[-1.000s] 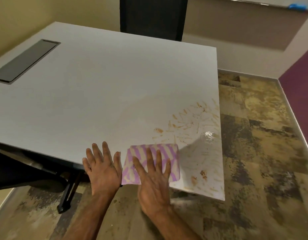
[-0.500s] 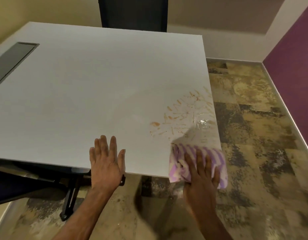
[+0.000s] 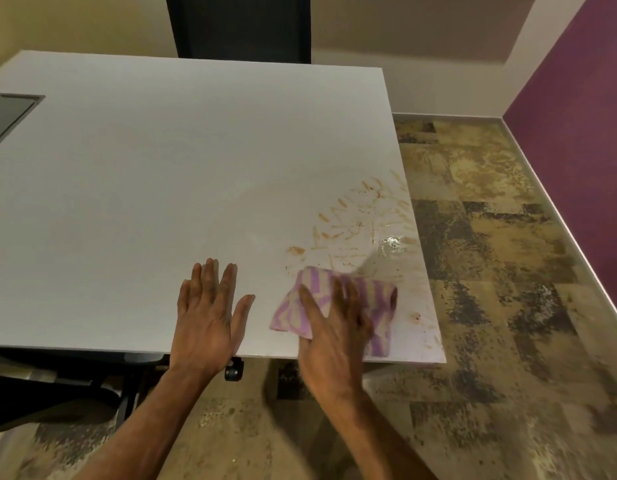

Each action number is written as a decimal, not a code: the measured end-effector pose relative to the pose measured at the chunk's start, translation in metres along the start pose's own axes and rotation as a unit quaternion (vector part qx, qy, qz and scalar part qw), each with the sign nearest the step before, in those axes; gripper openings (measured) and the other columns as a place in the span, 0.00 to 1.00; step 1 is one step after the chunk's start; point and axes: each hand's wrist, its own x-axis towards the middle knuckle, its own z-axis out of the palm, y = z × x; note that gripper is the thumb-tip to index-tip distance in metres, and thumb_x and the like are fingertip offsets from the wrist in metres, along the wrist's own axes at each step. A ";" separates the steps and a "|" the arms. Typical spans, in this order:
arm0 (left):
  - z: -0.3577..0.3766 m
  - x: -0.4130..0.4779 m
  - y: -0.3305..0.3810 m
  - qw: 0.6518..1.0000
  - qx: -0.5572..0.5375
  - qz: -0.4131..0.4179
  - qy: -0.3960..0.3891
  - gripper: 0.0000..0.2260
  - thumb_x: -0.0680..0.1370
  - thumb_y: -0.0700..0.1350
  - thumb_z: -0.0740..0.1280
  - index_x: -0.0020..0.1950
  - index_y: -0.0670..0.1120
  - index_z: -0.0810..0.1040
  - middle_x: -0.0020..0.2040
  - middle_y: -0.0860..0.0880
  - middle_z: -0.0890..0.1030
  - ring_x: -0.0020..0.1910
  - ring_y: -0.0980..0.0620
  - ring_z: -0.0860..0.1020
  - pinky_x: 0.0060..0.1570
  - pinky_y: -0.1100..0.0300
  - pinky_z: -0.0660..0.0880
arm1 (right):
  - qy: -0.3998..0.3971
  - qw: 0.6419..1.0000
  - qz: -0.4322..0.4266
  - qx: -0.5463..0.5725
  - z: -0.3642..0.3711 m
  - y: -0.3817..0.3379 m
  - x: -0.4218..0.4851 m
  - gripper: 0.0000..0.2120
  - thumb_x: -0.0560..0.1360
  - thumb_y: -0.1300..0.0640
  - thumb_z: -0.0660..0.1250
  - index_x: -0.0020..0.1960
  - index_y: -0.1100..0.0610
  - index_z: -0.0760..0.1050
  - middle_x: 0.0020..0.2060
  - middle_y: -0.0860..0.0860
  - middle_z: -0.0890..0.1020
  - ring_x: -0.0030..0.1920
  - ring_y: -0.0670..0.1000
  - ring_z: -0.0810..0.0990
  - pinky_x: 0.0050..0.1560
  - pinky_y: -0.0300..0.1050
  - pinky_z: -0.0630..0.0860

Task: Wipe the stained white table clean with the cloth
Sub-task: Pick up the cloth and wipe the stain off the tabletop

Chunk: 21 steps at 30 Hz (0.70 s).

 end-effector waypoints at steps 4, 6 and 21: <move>0.000 0.001 0.000 1.000 0.000 0.006 0.008 0.32 0.83 0.66 0.41 0.84 0.52 0.46 0.84 0.46 0.45 0.83 0.48 0.39 0.81 0.45 0.46 | -0.013 0.998 -0.057 -0.010 0.001 -0.019 -0.006 0.39 0.62 0.53 0.82 0.71 0.40 0.75 0.72 0.55 0.75 0.70 0.60 0.74 0.64 0.64 0.73; 0.001 0.001 0.000 1.000 0.002 0.006 0.009 0.32 0.83 0.65 0.42 0.84 0.51 0.48 0.84 0.45 0.47 0.83 0.47 0.41 0.81 0.45 0.47 | -0.004 0.997 -0.080 0.007 0.000 -0.019 -0.011 0.35 0.60 0.56 0.81 0.66 0.43 0.78 0.67 0.53 0.78 0.64 0.58 0.77 0.58 0.57 0.76; 0.003 0.003 -0.003 1.000 0.027 -0.005 -0.010 0.33 0.82 0.67 0.38 0.83 0.52 0.43 0.84 0.46 0.43 0.82 0.48 0.37 0.81 0.45 0.44 | 0.120 0.990 0.071 -0.020 -0.007 0.074 0.007 0.26 0.80 0.47 0.64 0.77 0.49 0.70 0.80 0.61 0.64 0.81 0.65 0.58 0.76 0.71 0.57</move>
